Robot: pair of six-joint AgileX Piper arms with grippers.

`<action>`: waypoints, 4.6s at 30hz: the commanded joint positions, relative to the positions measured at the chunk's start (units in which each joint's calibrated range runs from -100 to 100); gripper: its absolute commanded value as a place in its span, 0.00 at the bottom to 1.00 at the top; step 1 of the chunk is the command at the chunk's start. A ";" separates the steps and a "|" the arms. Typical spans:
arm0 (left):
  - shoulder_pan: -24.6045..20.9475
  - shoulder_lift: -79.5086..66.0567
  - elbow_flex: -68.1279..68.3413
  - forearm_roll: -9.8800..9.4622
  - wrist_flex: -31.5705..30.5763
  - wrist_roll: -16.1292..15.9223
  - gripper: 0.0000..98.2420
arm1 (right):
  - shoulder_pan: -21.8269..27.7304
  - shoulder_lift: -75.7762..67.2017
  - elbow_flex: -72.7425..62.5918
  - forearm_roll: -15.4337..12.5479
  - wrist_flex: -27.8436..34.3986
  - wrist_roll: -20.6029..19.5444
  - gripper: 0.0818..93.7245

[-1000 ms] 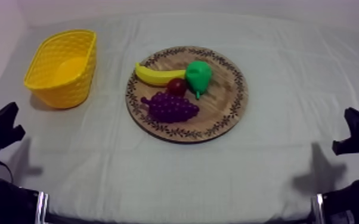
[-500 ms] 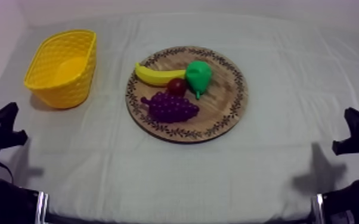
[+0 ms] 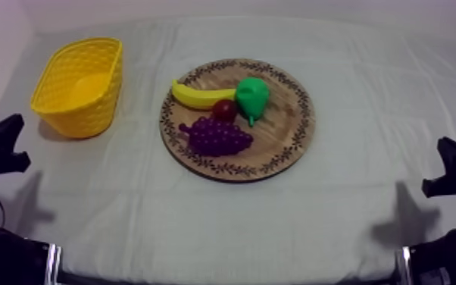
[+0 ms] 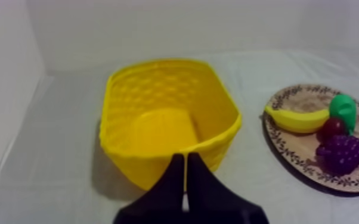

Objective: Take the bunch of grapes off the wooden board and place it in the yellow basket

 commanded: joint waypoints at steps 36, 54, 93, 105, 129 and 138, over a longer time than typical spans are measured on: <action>16.64 55.95 -55.38 1.83 14.51 -8.84 0.00 | 0.00 0.02 -0.01 -0.01 -0.02 0.01 0.00; 20.97 72.19 -72.56 5.39 27.93 -15.76 0.00 | 0.00 0.02 -0.01 -0.01 -0.02 -0.01 0.00; 25.76 88.31 -76.63 7.18 44.51 -34.19 0.00 | 0.00 0.02 -0.01 -0.01 -0.02 0.01 0.00; 25.34 87.64 -71.70 6.80 42.54 -32.53 0.66 | 0.00 0.02 -0.01 -0.01 -0.02 0.01 0.00; 25.68 90.87 -65.89 6.56 35.46 -30.77 0.94 | 0.00 0.02 -0.01 -0.01 -0.02 0.01 0.00; 27.25 97.18 -65.97 6.80 30.79 -29.70 0.94 | 0.00 0.02 -0.01 -0.01 -0.02 0.01 0.00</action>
